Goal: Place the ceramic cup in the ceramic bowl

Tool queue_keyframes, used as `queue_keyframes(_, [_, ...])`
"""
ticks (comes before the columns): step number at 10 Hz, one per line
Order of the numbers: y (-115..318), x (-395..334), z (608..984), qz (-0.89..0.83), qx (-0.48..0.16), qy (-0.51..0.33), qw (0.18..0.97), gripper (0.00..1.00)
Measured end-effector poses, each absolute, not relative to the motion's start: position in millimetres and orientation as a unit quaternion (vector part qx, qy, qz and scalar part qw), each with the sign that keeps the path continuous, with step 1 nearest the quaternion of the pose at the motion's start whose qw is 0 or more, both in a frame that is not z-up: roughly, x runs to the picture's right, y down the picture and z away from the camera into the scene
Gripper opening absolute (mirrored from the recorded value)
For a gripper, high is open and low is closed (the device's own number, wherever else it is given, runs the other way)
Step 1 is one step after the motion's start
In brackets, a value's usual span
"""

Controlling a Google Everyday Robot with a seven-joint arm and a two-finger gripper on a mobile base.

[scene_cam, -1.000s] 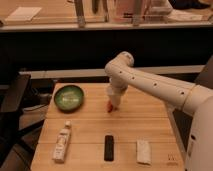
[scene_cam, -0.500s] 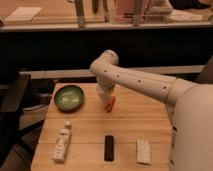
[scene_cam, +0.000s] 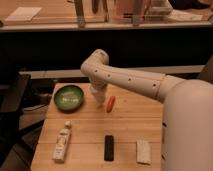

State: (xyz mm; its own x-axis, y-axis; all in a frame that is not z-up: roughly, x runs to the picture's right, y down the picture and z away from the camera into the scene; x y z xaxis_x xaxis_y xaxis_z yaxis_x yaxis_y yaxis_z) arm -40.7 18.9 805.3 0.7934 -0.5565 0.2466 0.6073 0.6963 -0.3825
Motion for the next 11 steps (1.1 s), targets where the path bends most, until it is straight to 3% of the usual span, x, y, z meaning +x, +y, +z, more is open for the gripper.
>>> queue_keyframes(11, [7.9,-110.4,787.1,-0.354,-0.196,-0.069,0.912,0.02])
